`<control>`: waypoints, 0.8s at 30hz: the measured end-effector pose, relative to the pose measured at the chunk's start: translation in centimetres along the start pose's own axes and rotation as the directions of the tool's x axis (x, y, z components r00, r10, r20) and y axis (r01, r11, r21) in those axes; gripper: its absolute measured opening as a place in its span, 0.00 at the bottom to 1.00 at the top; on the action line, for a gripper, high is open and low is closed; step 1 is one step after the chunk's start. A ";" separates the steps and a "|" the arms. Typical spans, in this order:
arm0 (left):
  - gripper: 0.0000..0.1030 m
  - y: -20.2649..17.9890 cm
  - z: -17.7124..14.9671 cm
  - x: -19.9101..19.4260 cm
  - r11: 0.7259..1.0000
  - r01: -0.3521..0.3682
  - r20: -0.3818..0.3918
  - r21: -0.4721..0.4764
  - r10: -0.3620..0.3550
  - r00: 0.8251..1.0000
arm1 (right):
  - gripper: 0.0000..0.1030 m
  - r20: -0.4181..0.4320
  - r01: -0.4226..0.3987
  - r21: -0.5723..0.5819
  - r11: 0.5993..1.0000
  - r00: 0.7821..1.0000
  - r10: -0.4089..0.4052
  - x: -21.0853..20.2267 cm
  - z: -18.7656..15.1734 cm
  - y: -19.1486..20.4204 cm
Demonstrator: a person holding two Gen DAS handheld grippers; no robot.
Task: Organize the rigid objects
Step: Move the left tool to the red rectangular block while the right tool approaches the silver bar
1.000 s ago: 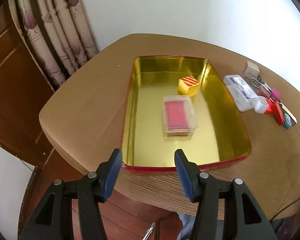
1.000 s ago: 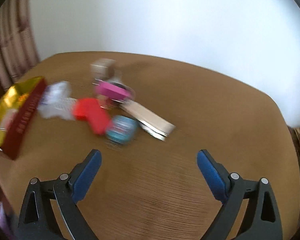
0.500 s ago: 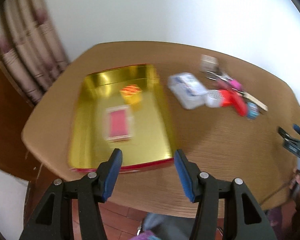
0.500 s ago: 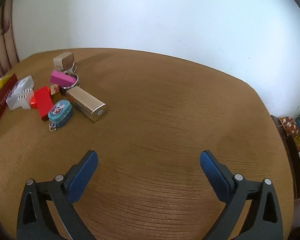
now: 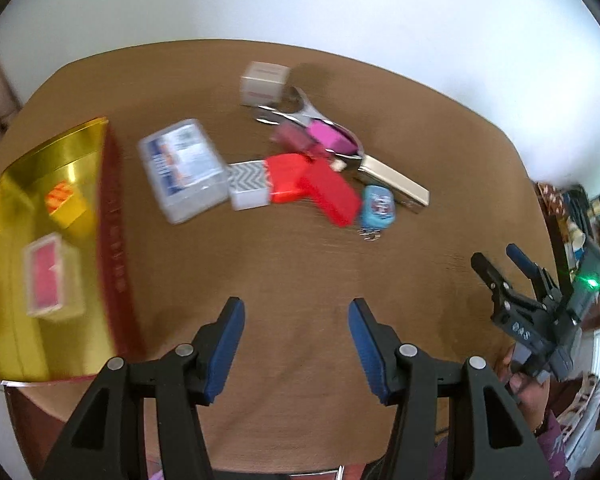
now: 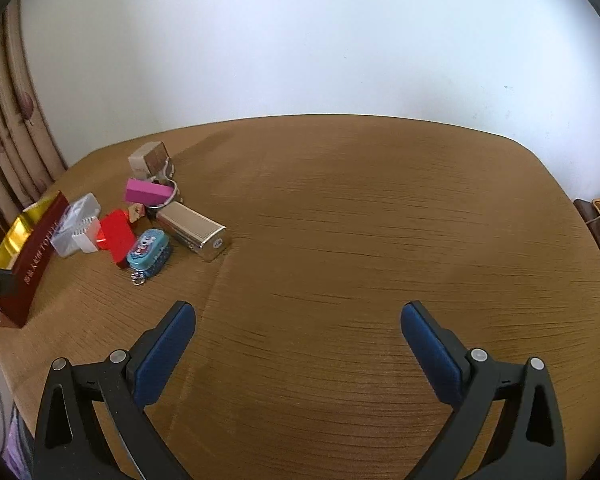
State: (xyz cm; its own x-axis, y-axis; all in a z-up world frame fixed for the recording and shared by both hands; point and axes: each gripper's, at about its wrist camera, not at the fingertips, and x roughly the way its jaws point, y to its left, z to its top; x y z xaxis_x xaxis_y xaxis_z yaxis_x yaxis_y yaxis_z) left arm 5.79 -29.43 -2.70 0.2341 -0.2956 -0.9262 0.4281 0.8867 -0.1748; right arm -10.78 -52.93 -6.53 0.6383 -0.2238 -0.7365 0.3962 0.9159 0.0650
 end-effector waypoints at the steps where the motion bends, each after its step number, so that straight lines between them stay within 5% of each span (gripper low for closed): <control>1: 0.54 -0.6 0.4 0.5 1.000 0.004 -0.008 0.001 -0.004 1.000 | 0.99 0.000 -0.008 -0.001 1.000 1.000 0.008 0.0 0.0 -0.1; 8: 0.54 -1.0 2.9 2.9 0.994 0.020 -0.024 -0.112 -0.022 0.999 | 0.99 0.004 -0.070 -0.001 0.998 0.998 0.070 -0.1 0.1 -0.1; 16: 0.54 0.4 5.3 5.3 0.946 0.044 -0.038 -0.322 -0.060 0.997 | 0.99 0.019 -0.122 0.043 0.992 0.992 0.121 -0.5 0.1 -1.3; 24: 0.54 -0.2 7.3 7.4 0.931 0.036 -0.060 -0.363 -0.062 0.996 | 0.99 0.012 -0.160 0.051 0.986 0.987 0.159 -0.5 -0.1 -1.3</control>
State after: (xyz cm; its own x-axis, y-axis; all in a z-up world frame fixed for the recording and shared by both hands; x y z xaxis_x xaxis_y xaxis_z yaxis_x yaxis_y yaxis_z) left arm 13.79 -34.34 -7.13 0.1544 -0.3281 -0.9319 0.0904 0.9440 -0.3173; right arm -11.62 -53.99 -6.31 0.7010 -0.0791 -0.7088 0.3226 0.9215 0.2162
